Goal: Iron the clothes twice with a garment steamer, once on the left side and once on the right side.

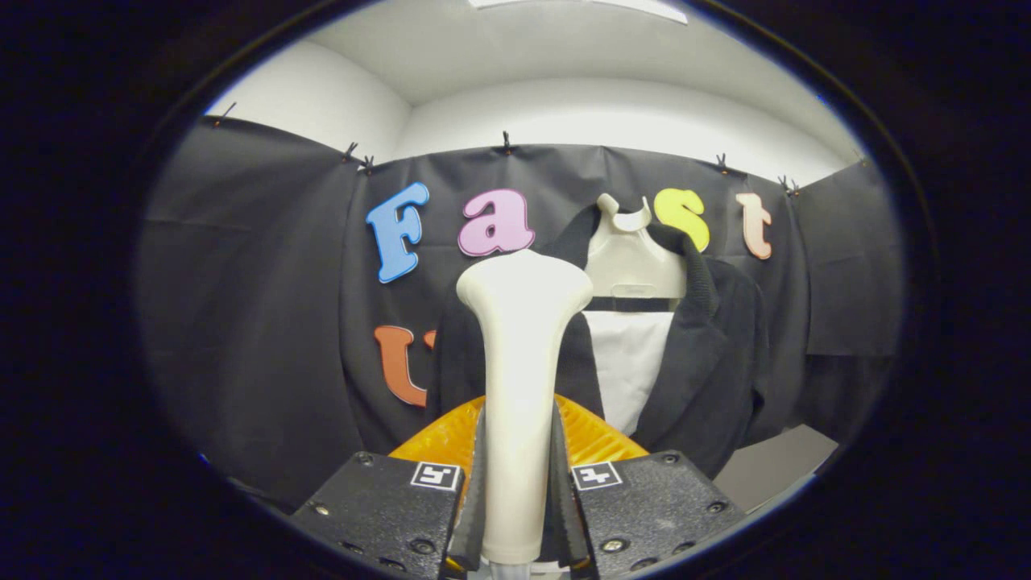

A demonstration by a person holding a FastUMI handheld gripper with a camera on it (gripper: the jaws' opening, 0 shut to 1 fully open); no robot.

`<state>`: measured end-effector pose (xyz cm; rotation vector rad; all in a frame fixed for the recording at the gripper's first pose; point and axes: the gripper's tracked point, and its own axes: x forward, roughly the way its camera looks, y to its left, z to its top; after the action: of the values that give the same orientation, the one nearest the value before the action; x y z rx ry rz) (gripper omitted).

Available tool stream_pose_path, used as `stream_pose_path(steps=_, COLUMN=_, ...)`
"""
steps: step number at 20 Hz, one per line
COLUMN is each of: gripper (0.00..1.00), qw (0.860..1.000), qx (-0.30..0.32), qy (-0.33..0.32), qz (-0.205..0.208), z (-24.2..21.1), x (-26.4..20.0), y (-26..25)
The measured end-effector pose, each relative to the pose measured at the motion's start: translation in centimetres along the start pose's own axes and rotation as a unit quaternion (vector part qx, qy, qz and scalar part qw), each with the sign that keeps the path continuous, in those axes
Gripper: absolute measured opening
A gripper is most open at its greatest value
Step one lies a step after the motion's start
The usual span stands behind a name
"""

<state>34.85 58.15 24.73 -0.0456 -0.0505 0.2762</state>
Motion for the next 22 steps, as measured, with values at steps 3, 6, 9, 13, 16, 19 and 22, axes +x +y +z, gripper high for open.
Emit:
stream_pose_path(steps=3, gripper=0.37, qw=1.000, qx=-0.005, qy=0.013, qz=-0.009, z=-1.6, x=0.6, y=-0.1)
stream_pose_path(steps=6, gripper=0.37, qw=1.000, qx=-0.013, qy=0.027, qz=-0.010, z=-3.2, x=1.0, y=-0.1)
stream_pose_path(steps=9, gripper=0.37, qw=0.999, qx=-0.018, qy=0.037, qz=-0.010, z=-4.7, x=0.8, y=0.1)
stream_pose_path(steps=13, gripper=0.37, qw=0.998, qx=-0.021, qy=0.050, qz=-0.010, z=-6.7, x=0.4, y=0.3)
stream_pose_path(steps=16, gripper=0.37, qw=0.998, qx=-0.021, qy=0.063, qz=-0.009, z=-8.3, x=-0.1, y=0.2)
stream_pose_path(steps=19, gripper=0.37, qw=0.997, qx=-0.022, qy=0.077, qz=-0.009, z=-10.2, x=-0.6, y=0.0)
stream_pose_path(steps=22, gripper=0.37, qw=0.995, qx=-0.022, qy=0.092, qz=-0.010, z=-12.1, x=-1.1, y=-0.4)
